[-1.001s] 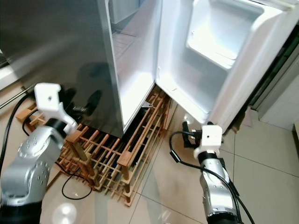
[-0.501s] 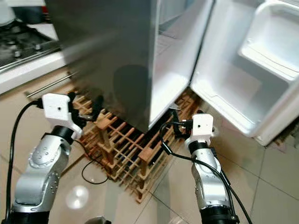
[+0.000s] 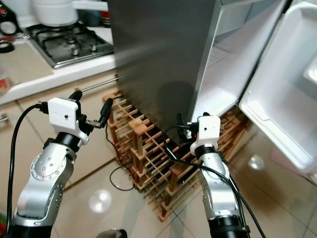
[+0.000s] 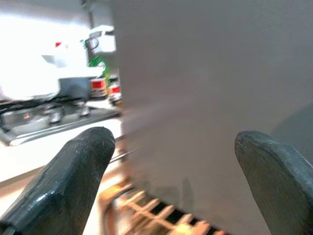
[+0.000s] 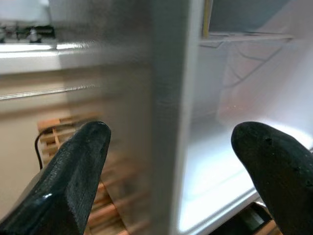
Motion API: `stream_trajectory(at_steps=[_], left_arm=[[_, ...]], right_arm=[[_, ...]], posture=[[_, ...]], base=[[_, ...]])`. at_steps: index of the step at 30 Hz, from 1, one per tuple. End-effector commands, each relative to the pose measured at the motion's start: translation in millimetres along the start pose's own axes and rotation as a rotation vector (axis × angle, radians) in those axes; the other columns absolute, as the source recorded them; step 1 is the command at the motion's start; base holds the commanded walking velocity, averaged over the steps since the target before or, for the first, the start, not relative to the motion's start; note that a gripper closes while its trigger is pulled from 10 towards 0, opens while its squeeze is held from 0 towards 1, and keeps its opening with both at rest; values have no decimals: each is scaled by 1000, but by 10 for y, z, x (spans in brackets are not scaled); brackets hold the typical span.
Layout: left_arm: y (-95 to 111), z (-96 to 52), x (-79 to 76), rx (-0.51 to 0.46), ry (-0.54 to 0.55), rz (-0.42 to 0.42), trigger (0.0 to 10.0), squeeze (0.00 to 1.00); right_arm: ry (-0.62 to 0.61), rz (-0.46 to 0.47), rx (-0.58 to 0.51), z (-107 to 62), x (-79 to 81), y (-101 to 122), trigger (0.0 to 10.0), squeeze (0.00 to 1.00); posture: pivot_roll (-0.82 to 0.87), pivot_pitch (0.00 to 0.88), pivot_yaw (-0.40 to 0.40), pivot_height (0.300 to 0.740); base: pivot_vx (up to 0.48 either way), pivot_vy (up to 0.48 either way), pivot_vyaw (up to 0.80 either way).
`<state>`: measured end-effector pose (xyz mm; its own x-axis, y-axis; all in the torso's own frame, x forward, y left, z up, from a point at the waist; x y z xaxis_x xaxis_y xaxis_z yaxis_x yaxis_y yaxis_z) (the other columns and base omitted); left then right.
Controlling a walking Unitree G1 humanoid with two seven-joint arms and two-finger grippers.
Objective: Restocking fridge
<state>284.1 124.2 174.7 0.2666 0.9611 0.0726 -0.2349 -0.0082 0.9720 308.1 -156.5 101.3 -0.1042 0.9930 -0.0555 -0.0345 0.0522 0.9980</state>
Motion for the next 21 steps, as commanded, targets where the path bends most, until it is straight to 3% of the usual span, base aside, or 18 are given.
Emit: stream_trajectory(at_steps=[1, 8, 21], left_arm=[[61, 16, -25, -25, -19, 10, 10000, 0], [28, 61, -18, -3, -9, 32, 10000, 0], [65, 124, -68, -26, -36, 22, 10000, 0]], right_arm=[[-3, 5, -12, 14, -7, 59, 10000, 0], [-8, 5, -12, 13, 3, 66, 10000, 0], [-17, -19, 3, 24, -31, 40, 10000, 0]], posture=[[31, 0, -31, 740], [30, 0, -33, 740], [13, 0, -30, 740]], base=[[0, -480, 600], [0, -478, 581], [0, -465, 0]])
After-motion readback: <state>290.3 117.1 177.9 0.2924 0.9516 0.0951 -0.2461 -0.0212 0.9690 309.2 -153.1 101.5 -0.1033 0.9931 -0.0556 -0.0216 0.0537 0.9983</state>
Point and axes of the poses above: a point about 5 cm out from each wrist's last joint towards the gripper, its own z axis pointing out of the wrist towards the gripper, its own y axis along the axis of the wrist's last joint, x = y × z, the point moved 2 cm from there along z, pointing out of the wrist towards the gripper, and after that the axes turned 2 degrees about -z, right-handed, at the moved point
